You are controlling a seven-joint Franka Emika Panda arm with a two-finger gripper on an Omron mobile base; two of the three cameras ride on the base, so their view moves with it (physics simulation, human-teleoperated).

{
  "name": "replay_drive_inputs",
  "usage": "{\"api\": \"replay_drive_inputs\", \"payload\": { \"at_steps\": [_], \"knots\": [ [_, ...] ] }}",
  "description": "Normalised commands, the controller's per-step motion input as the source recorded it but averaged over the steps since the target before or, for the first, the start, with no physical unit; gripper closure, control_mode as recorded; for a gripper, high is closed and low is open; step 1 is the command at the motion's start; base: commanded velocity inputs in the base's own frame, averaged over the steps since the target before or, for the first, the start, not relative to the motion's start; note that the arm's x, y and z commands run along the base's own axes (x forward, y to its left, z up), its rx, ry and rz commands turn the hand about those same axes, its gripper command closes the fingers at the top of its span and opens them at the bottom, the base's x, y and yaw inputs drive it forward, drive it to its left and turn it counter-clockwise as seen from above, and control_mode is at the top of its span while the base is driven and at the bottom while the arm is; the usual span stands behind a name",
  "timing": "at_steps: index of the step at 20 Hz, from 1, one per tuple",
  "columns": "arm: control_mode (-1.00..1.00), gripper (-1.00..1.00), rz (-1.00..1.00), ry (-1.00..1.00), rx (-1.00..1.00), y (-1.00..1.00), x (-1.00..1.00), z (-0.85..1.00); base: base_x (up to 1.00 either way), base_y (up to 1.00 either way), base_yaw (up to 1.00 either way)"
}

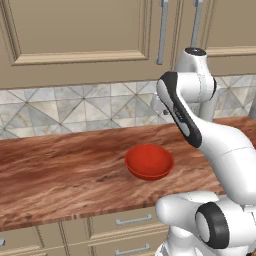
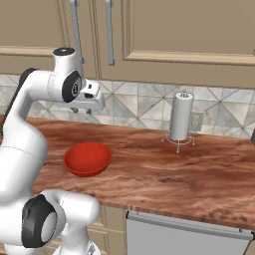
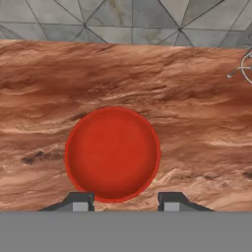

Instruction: Open the cabinet. Pick the apple and peach from the cabinet and place them into the bowl. Then close the cabinet.

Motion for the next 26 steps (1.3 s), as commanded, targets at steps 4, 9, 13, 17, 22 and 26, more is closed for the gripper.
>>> {"api": "replay_drive_inputs", "payload": {
  "at_steps": [4, 9, 13, 17, 22, 26],
  "knots": [
    [-1.00, -1.00, 0.00, -0.21, 0.00, 0.00, -0.01, 0.16, 0.00, 0.00, 0.00],
    [-1.00, -1.00, 0.00, -0.48, 0.00, 0.06, -0.11, 0.60, 0.00, 0.00, 0.00],
    [-1.00, -1.00, 0.00, -0.49, 0.00, 0.13, -0.06, 0.69, 0.00, 0.00, 0.00],
    [-1.00, -1.00, 0.00, -0.51, 0.00, 0.15, -0.03, 0.62, 0.00, 0.00, 0.00],
    [-1.00, -1.00, 0.00, -0.52, 0.00, 0.12, -0.01, 0.55, 0.00, 0.00, 0.00],
    [-1.00, -1.00, 0.00, -0.47, 0.00, 0.03, -0.06, 0.33, 0.00, 0.00, 0.00]
  ]
}}
